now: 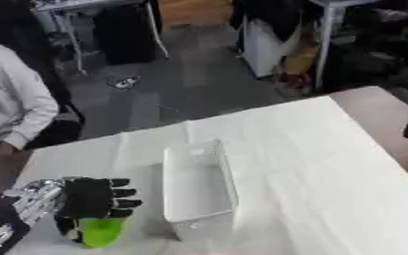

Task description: Pick up objects on the table and place them in the box.

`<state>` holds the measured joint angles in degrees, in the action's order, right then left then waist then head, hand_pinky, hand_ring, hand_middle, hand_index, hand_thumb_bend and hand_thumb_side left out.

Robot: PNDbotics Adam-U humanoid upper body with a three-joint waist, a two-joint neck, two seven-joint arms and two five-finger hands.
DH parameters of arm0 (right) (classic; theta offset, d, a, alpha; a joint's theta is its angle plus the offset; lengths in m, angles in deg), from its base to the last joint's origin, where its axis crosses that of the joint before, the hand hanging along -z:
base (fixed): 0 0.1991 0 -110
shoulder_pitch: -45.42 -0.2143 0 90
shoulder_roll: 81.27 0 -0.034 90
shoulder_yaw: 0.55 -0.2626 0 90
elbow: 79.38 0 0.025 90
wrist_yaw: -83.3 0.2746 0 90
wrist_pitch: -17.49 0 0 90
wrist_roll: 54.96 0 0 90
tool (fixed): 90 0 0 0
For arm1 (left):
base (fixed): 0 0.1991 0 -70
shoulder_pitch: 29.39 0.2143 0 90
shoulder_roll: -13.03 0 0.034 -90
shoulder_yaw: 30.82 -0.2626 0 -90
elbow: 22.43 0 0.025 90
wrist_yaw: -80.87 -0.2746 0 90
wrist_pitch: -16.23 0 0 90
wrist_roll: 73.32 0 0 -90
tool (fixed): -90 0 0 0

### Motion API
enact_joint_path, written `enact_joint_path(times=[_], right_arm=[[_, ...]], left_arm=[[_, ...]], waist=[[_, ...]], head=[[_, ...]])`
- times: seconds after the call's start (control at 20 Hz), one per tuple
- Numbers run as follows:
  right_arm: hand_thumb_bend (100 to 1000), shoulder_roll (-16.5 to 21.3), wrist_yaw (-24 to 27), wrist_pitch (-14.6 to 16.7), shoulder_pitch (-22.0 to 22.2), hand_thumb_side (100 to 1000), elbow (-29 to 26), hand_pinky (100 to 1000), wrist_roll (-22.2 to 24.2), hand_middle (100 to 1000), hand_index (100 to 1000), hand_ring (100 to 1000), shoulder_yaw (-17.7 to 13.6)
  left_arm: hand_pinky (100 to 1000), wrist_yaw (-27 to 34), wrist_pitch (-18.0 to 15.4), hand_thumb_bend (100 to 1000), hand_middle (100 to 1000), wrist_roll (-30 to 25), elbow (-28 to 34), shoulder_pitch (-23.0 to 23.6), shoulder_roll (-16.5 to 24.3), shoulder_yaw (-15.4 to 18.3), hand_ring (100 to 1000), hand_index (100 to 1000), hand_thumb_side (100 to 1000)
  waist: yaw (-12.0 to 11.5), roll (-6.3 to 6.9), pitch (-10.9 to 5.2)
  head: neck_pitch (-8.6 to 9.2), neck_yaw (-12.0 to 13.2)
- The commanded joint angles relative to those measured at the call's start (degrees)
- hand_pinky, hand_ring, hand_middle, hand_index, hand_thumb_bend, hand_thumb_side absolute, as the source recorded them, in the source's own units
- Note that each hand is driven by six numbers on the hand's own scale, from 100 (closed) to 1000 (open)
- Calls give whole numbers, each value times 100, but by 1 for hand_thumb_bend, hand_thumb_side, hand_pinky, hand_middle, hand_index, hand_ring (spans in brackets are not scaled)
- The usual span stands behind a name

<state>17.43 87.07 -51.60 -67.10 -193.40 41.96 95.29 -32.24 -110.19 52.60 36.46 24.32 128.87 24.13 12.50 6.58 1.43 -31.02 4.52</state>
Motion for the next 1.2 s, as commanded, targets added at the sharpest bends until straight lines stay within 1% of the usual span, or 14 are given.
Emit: enact_joint_path(times=[0.05,0.15,0.25,0.3,0.35,0.4,0.5,0.55,0.6,0.65,0.7,0.75,0.9,1.2], right_arm=[[100,41,-28,9,-91,758,-57,100,25,502,629,407,-28],[100,38,-27,11,-95,758,-57,100,27,502,629,407,-30],[100,37,-26,11,-98,758,-57,100,29,501,629,407,-31],[100,37,-26,11,-99,758,-57,100,30,501,629,407,-32],[100,38,-26,11,-100,758,-57,100,30,501,628,407,-33],[100,39,-26,11,-100,758,-57,100,30,501,628,407,-34],[100,42,-28,10,-99,758,-57,100,32,501,628,407,-34],[100,42,-29,10,-99,758,-57,100,34,501,628,407,-33],[100,43,-30,10,-100,758,-57,100,35,501,628,407,-33],[100,43,-31,10,-101,758,-57,100,36,501,628,407,-33],[100,44,-31,10,-100,758,-57,100,37,501,628,407,-33],[100,45,-32,10,-98,758,-57,100,38,501,628,407,-34],[100,50,-35,10,-89,759,-57,100,44,501,628,407,-33],[100,59,-47,9,-60,759,-57,100,47,502,628,407,-36]], left_arm=[[816,-72,-1555,785,920,1605,-47,-61,85,127,872,902,566],[807,-95,-1555,778,910,1605,-78,-70,57,140,862,897,562],[675,-61,-1555,668,780,1605,-79,-77,38,139,737,814,553],[553,13,-1555,589,689,1605,-53,-78,29,140,625,758,560],[516,117,-1555,573,658,1605,-9,-76,36,133,593,740,562],[335,261,-1555,390,528,1605,44,-70,42,135,457,620,663],[203,599,-1555,208,426,1605,160,-45,75,134,350,499,871],[139,770,-1555,204,367,1605,212,-31,98,130,297,433,883],[102,886,-1555,204,339,1605,253,-15,125,117,267,415,891],[100,973,-1555,204,331,1605,290,-3,149,107,259,411,892],[100,1042,-1555,202,275,1605,323,6,166,111,187,390,895],[100,1108,-1555,202,279,1605,363,14,185,121,194,392,894],[100,1305,-1555,197,226,1605,560,33,252,192,114,371,889],[100,1736,-1555,193,214,1605,1194,-14,531,525,100,353,890]], waist=[[-6,-44,-46],[-2,-45,-44],[1,-44,-44],[2,-43,-45],[2,-42,-46],[0,-41,-46],[-2,-41,-45],[-1,-41,-45],[0,-41,-45],[1,-41,-46],[-2,-41,-48],[-4,-41,-49],[-15,-43,-54],[-42,-45,-65]], head=[[36,50],[39,50],[40,50],[42,47],[43,44],[61,23],[129,-61],[159,-101],[185,-129],[198,-141],[200,-145],[200,-146],[194,-147],[201,-148]])
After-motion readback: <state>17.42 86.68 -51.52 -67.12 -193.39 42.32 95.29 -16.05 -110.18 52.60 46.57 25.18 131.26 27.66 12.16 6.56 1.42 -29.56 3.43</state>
